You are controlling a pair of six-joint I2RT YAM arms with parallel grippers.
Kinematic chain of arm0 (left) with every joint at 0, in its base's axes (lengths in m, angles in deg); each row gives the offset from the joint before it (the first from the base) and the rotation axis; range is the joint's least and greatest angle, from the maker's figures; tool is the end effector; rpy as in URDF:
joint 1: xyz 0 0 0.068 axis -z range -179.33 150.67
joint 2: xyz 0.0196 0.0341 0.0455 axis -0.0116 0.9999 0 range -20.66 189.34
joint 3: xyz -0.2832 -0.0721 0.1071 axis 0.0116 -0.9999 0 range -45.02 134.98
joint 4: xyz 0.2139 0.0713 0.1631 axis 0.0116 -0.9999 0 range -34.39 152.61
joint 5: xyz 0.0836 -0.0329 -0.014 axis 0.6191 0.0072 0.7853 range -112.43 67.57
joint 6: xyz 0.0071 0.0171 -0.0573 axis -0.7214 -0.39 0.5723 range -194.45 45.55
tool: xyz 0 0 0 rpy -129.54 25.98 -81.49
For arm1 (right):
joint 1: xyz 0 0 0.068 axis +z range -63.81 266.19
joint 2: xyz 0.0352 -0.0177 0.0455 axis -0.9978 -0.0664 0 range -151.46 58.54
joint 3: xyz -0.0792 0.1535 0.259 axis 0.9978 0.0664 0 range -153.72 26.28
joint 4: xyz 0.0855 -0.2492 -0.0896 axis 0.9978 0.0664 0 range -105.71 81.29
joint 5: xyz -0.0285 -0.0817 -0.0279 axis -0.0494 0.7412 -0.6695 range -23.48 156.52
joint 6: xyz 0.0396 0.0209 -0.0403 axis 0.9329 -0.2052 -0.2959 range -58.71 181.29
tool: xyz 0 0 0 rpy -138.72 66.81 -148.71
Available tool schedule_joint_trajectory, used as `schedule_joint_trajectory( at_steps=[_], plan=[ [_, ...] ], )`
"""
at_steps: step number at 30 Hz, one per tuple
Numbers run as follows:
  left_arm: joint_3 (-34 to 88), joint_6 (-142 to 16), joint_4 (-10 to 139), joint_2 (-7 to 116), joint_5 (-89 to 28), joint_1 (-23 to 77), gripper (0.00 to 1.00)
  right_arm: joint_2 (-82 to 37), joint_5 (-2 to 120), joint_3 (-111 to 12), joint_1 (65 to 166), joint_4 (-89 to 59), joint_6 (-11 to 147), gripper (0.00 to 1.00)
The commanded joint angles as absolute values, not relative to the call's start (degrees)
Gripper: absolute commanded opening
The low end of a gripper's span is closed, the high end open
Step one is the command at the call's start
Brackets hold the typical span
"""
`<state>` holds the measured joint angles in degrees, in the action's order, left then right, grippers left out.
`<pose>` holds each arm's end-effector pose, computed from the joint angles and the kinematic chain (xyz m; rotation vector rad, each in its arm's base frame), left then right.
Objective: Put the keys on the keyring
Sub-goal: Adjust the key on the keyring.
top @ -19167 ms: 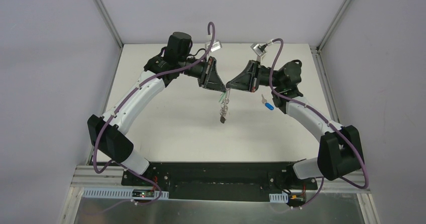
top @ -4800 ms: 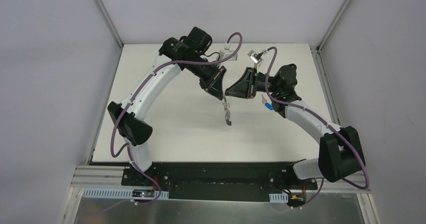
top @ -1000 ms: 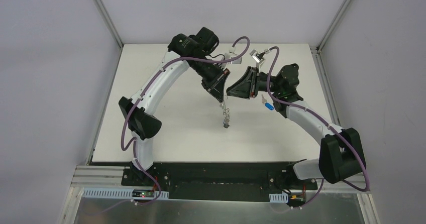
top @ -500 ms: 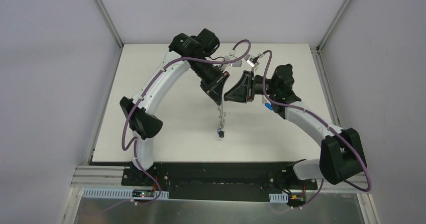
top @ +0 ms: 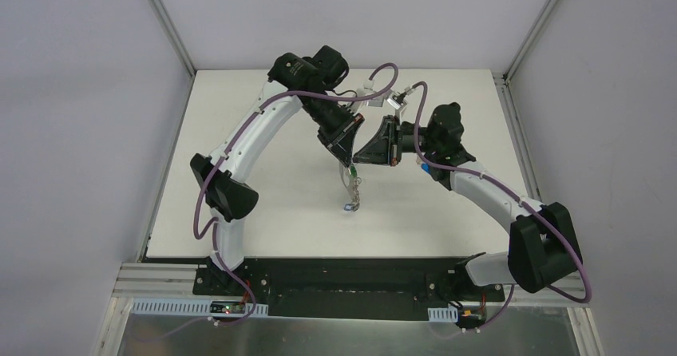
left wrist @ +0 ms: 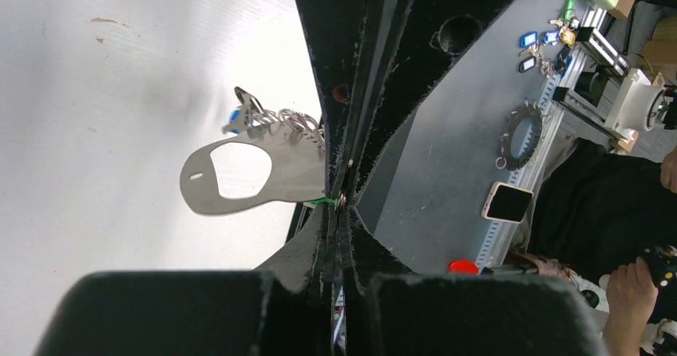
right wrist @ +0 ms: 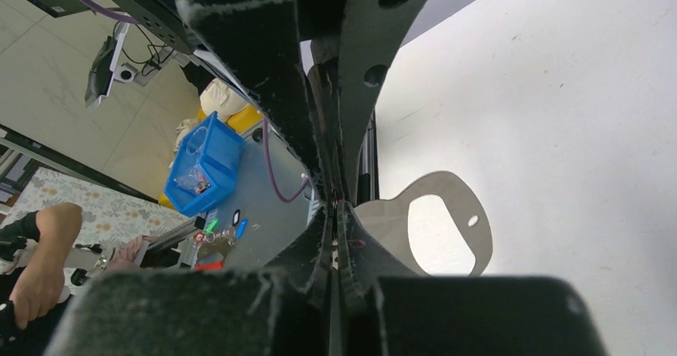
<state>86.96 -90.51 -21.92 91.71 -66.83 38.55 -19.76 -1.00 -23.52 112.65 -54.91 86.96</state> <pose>0.3028 -0.2751 0.4431 1.4054 2.2354 -1.1644 0.2570 0.1739 0.3549 -1.0821 1.3227 1.5042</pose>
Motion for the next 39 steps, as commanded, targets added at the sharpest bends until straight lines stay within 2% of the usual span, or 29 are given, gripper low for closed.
schedule_joint_trajectory(
  at_steps=[1,3,5,8,15,19,22,27,32,34,39],
  plan=[
    [87.9,-91.4,-21.5,90.9,-68.3,38.8,0.00,-19.6,-1.5,-25.3,113.1,-58.8,88.9,0.00],
    [86.9,-91.4,-20.1,90.0,-68.4,38.7,0.02,-19.8,-0.7,-25.4,112.8,-60.9,91.2,0.00],
    [84.7,-91.1,-17.4,88.3,-68.6,38.4,0.12,-20.1,0.4,-25.5,112.3,-63.5,94.5,0.00],
    [80.0,-90.1,-11.8,85.2,-70.0,37.8,0.20,-20.8,2.5,-25.2,111.3,-67.7,100.0,0.00],
    [77.3,-87.0,-6.6,83.0,-71.8,37.0,0.24,-21.5,4.6,-24.5,110.4,-69.6,103.1,0.00],
    [77.3,-87.0,-6.1,83.1,-71.6,36.7,0.22,-21.2,4.2,-24.4,110.4,-69.6,102.9,0.00],
    [77.2,-86.6,-5.7,83.1,-71.7,36.3,0.18,-21.0,3.8,-24.3,110.3,-69.6,102.6,0.00],
    [77.0,-86.3,-5.5,83.4,-72.8,35.7,0.01,-21.2,3.5,-24.2,110.1,-69.6,102.1,0.00],
    [77.0,-87.8,-7.9,83.6,-72.9,35.6,0.00,-20.7,2.6,-24.0,109.7,-69.0,100.2,0.00],
    [77.9,-88.5,-10.3,84.4,-72.3,35.6,0.00,-20.1,1.7,-24.1,109.4,-68.0,98.4,0.04],
    [85.6,-92.1,-22.3,89.8,-69.4,36.9,0.00,-19.2,0.3,-24.6,109.2,-65.4,95.2,0.26]
  ],
)
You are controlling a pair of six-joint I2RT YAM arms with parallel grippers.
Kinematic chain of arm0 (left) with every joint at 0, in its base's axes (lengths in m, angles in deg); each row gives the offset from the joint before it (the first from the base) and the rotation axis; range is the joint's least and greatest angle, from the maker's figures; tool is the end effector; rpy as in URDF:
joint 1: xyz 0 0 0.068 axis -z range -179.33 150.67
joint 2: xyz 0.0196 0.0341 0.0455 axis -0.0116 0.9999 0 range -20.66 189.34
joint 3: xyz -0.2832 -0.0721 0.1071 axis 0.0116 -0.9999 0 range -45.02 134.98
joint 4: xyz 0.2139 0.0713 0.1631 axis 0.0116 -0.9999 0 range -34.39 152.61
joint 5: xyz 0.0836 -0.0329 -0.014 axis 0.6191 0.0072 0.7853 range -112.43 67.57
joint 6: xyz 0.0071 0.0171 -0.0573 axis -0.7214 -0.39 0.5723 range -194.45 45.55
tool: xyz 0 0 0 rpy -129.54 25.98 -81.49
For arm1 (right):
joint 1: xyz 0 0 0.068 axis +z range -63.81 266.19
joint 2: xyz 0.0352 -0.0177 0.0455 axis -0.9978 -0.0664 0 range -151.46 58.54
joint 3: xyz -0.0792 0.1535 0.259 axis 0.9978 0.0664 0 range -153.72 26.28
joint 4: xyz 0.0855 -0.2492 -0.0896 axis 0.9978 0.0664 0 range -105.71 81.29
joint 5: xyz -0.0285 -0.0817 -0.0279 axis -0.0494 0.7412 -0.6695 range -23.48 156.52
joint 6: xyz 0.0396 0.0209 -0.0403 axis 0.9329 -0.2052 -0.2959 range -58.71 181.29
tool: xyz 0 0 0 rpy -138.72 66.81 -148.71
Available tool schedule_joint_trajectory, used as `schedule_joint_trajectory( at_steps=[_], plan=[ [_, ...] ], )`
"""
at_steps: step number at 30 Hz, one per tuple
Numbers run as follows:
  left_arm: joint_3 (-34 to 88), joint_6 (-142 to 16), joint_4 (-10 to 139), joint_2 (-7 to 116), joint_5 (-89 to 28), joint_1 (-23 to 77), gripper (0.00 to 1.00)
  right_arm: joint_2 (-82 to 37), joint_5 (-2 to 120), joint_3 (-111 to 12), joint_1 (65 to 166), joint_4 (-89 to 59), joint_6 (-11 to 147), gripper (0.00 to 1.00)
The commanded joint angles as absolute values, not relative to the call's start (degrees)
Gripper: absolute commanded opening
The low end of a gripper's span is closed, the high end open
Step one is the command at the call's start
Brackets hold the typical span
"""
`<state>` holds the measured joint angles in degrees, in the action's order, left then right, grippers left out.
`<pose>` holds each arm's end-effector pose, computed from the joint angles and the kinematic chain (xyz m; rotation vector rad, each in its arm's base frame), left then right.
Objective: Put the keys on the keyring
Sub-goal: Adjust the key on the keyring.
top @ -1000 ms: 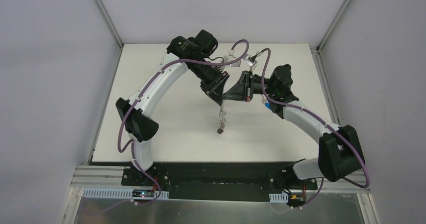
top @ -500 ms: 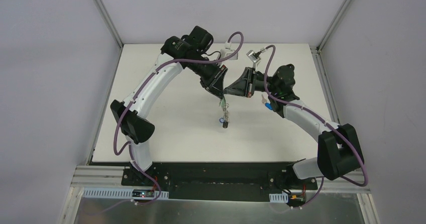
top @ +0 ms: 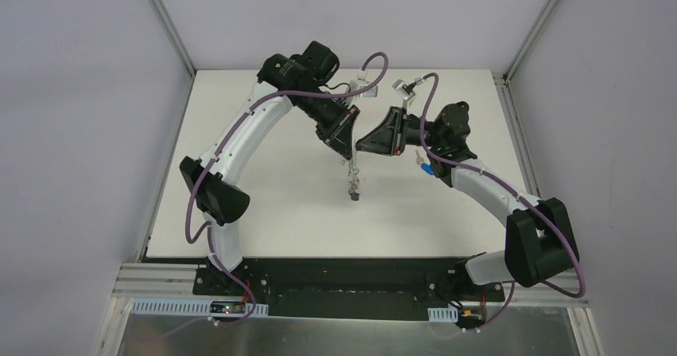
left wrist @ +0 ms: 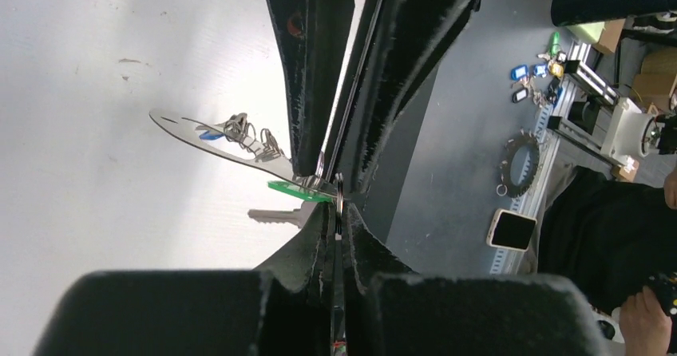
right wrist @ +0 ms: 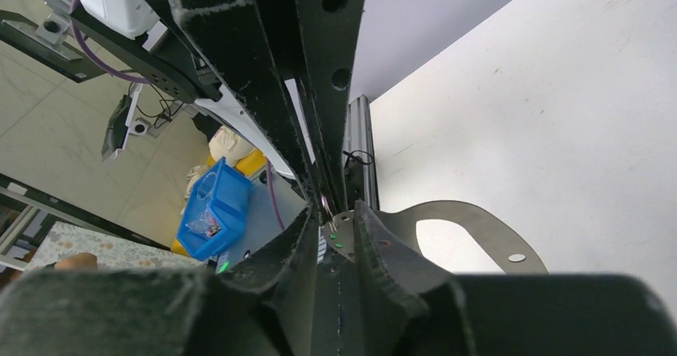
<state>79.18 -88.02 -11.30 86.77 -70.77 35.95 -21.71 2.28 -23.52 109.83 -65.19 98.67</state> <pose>0.3086 -0.2591 0.4494 1.3210 2.1169 -1.2276 0.2715 0.1627 0.3616 -0.9227 1.3424 1.5320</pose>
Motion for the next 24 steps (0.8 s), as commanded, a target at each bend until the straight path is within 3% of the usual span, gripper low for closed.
schedule_joint_trajectory(
  at_steps=[1,4,12,24],
  plan=[
    [87.0,-92.7,-24.3,90.8,-69.0,37.3,0.00,-19.2,0.2,-24.6,109.3,-65.1,94.9,0.30],
    [88.0,-93.3,-25.8,92.0,-68.2,38.2,0.00,-19.3,-0.2,-24.4,109.8,-64.8,94.4,0.35],
    [87.8,-91.8,-23.0,91.7,-68.4,38.5,0.00,-19.9,-0.4,-23.0,111.9,-63.0,92.2,0.37],
    [86.4,-92.1,-22.1,90.7,-68.8,38.5,0.00,-20.5,-1.0,-22.8,112.7,-62.0,90.8,0.20]
  ],
)
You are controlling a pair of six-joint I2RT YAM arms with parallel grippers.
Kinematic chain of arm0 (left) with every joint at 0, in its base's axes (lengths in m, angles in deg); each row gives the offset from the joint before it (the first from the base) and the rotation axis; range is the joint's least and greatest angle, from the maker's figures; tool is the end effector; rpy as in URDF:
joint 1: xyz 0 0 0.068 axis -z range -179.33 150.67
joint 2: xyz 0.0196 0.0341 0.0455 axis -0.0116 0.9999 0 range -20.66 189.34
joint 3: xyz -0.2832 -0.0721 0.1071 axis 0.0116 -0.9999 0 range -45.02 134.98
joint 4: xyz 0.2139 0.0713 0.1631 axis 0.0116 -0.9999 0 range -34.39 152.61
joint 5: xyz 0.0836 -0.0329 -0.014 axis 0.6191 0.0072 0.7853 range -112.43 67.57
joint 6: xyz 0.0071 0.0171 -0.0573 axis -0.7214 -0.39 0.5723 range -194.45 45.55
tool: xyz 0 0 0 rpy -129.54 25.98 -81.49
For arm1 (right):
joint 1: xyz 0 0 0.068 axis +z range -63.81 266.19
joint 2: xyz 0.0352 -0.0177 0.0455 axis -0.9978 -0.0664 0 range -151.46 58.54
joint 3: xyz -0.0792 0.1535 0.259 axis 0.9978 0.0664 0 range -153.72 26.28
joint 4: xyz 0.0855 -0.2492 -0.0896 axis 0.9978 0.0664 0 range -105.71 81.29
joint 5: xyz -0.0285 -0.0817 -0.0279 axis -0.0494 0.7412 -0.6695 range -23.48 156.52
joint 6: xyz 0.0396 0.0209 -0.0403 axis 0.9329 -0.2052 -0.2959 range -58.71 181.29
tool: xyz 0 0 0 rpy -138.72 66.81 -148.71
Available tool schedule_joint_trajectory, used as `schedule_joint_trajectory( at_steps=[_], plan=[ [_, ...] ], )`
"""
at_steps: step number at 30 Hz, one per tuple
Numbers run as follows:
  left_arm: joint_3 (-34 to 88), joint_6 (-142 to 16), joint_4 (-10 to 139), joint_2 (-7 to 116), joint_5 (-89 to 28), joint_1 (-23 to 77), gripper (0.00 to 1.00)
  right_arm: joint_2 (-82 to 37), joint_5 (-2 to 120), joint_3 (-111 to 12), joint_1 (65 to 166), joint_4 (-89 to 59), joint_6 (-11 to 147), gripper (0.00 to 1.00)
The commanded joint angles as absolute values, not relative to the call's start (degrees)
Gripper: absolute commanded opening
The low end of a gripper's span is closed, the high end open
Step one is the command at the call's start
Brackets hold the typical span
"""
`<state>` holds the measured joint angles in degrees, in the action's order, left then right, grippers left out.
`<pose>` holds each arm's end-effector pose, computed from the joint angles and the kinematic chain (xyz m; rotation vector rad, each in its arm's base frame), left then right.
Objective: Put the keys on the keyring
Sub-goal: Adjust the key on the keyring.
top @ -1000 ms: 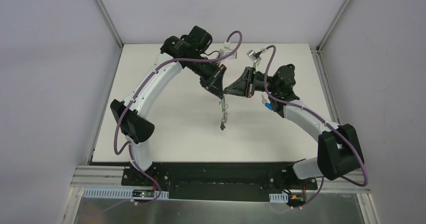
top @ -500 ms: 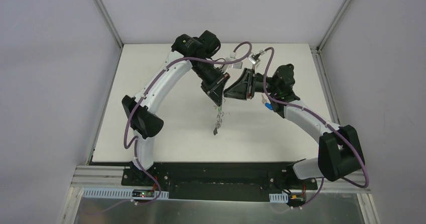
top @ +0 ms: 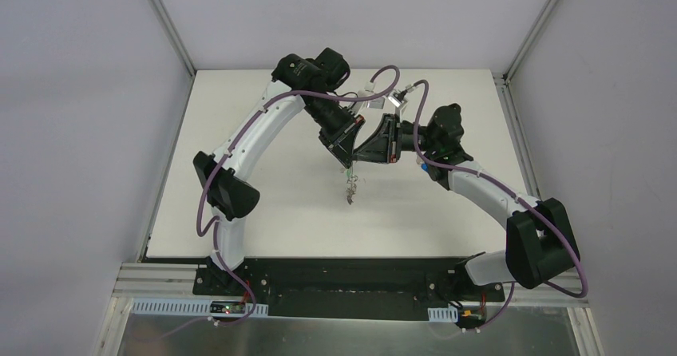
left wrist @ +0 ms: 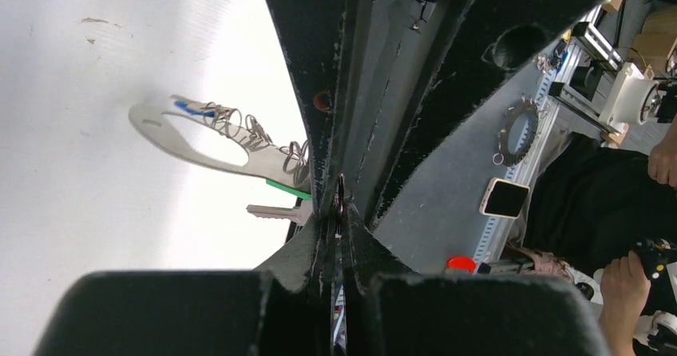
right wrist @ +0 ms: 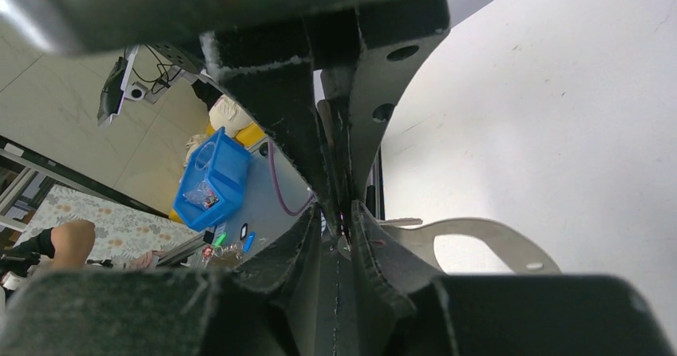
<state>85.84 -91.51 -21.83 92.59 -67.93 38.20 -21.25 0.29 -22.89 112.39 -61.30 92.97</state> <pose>0.3087 -0.2772 0.4324 1.4165 2.2485 -1.1890 0.2618 0.1743 0.3537 -1.0237 1.3286 1.5355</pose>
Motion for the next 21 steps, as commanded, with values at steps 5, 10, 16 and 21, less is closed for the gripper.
schedule_joint_trajectory(
  at_steps=[5,10,16,21],
  plan=[
    [85.3,-92.2,-21.6,90.2,-69.2,38.5,0.00,-20.4,-1.3,-23.0,112.6,-61.9,90.6,0.12],
    [84.9,-92.5,-21.5,89.7,-69.5,38.5,0.00,-20.4,-1.6,-23.1,112.7,-61.9,90.5,0.03],
    [83.7,-93.0,-20.6,88.8,-71.3,38.1,0.00,-20.2,-1.6,-23.0,112.7,-61.9,90.1,0.00],
    [81.6,-93.6,-17.7,86.7,-74.9,37.1,0.03,-20.1,-0.1,-23.4,112.1,-62.1,91.2,0.00]
  ],
)
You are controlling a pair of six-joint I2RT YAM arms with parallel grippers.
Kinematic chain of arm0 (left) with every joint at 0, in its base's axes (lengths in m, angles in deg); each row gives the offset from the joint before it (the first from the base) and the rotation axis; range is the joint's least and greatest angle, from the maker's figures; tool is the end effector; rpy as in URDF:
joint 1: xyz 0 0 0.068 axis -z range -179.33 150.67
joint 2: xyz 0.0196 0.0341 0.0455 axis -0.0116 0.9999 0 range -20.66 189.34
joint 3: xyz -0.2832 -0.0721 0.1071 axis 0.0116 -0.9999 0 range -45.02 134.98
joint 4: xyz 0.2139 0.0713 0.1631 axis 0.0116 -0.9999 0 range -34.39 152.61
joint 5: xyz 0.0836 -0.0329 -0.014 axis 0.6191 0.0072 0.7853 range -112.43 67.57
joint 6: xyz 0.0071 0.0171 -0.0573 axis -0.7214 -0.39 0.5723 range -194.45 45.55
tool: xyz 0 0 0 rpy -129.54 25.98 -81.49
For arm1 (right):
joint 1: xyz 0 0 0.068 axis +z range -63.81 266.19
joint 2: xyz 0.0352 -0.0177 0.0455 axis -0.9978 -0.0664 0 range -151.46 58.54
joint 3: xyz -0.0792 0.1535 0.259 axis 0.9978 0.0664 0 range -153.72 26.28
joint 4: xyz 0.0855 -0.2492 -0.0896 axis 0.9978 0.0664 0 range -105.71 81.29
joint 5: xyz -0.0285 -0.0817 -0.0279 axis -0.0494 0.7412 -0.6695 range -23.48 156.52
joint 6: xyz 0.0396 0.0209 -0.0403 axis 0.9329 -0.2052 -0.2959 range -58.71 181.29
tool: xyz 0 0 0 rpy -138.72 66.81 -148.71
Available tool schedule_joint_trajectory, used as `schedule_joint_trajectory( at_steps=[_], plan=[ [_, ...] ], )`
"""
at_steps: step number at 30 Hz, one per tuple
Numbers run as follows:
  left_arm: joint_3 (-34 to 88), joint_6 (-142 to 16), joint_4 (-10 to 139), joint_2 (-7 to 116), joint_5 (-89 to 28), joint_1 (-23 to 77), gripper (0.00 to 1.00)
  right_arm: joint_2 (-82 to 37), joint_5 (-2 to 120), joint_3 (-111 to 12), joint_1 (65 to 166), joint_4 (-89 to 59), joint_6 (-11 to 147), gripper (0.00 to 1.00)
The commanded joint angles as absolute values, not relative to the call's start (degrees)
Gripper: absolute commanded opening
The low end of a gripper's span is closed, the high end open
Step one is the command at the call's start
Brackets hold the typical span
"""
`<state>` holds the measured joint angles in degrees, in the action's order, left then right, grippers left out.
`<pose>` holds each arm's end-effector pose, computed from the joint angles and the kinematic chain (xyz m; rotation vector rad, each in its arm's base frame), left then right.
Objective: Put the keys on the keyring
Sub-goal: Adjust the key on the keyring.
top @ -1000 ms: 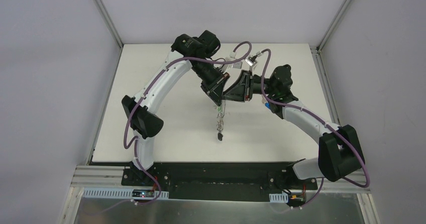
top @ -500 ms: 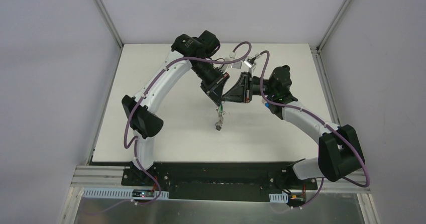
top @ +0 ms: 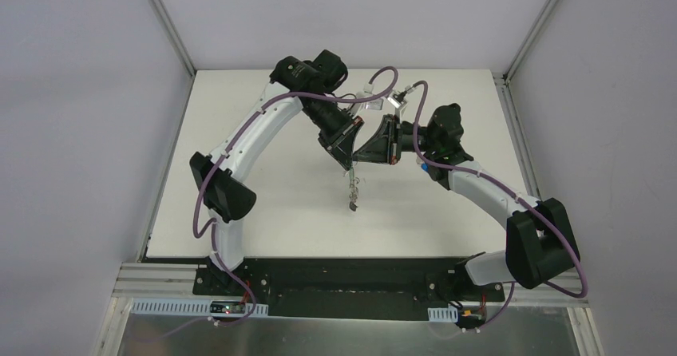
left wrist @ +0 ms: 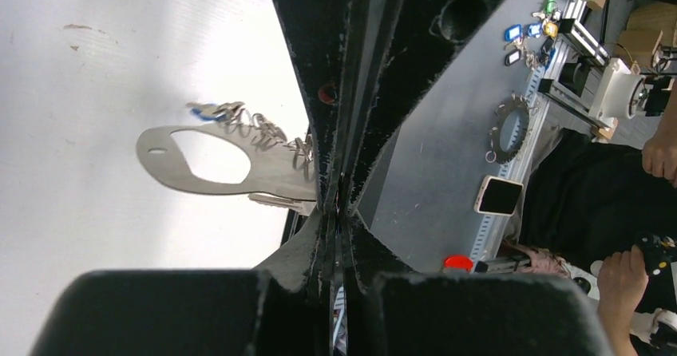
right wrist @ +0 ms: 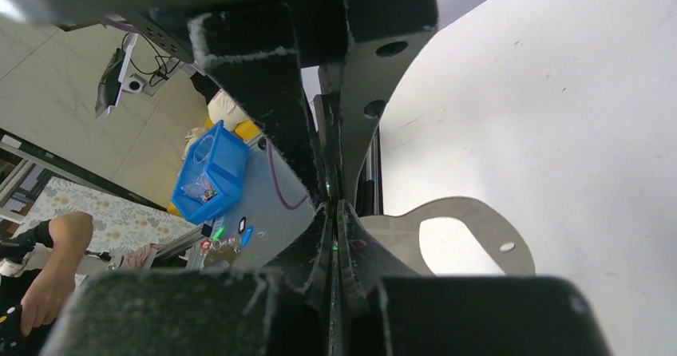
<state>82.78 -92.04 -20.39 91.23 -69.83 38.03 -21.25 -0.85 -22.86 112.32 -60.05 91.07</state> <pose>0.3060 -0.2750 0.4290 1.4239 2.2299 -1.2313 0.2616 0.1742 0.3514 -1.0529 1.3242 1.5295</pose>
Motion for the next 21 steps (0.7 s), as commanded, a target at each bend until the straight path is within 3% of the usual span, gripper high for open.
schedule_joint_trajectory(
  at_steps=[1,10,21],
  plan=[
    [81.0,-93.7,-16.9,86.2,-75.7,36.9,0.05,-20.2,0.3,-23.5,111.9,-62.6,91.8,0.00],
    [74.6,-90.2,-7.8,82.0,-78.3,36.2,0.09,-21.0,3.8,-22.2,110.2,-74.6,104.0,0.00],
    [70.3,-80.8,2.7,80.6,-78.2,34.2,0.27,-21.8,6.4,-21.3,109.0,-80.7,110.5,0.00]
  ],
)
